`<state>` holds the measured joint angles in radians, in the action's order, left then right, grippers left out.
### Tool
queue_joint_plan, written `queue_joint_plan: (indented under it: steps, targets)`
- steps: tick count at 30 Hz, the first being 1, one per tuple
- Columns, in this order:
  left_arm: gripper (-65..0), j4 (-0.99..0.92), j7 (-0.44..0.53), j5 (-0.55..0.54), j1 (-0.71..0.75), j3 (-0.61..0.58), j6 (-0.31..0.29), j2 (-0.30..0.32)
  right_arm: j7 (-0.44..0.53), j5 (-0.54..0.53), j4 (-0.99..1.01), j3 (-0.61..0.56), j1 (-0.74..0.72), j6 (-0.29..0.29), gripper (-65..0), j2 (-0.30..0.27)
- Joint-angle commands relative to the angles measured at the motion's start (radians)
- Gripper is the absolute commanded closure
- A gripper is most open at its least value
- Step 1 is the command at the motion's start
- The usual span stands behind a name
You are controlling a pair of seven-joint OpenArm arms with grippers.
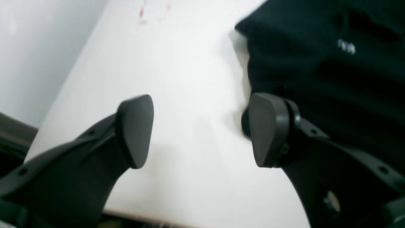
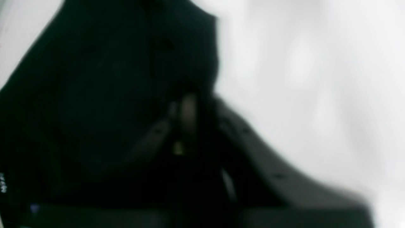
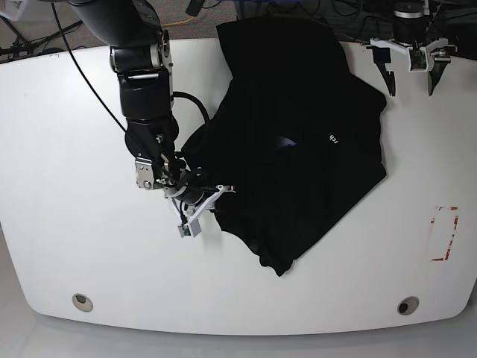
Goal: Fold the T-shirt properly
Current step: 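Reach both grippers down and grasp edges of the black T-shirt, then lift the shirt with both grippers and pull it toward the robot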
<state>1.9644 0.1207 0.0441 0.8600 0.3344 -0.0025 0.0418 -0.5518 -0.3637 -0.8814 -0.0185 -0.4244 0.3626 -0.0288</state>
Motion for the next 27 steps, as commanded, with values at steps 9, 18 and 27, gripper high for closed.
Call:
queue_joint_plan:
  steps: [9, 18, 27]
  targets:
    - [-44.2, 0.008, -0.241, -0.003, -0.097, -0.059, -0.014, 0.010, 0.000, -0.002, -0.019, 0.002, -0.046, 0.002, 0.0, -0.033]
    - [-44.0, -0.102, -0.326, 0.006, -0.232, -0.057, -0.143, 0.011, 0.000, -0.002, -0.019, 0.002, -0.040, 0.008, 0.0, -0.041]
    - [-43.8, -0.237, -0.326, 0.007, -0.331, -0.080, -0.143, 0.046, 0.000, -0.002, -0.019, 0.002, -0.040, 0.008, 0.0, -0.043]
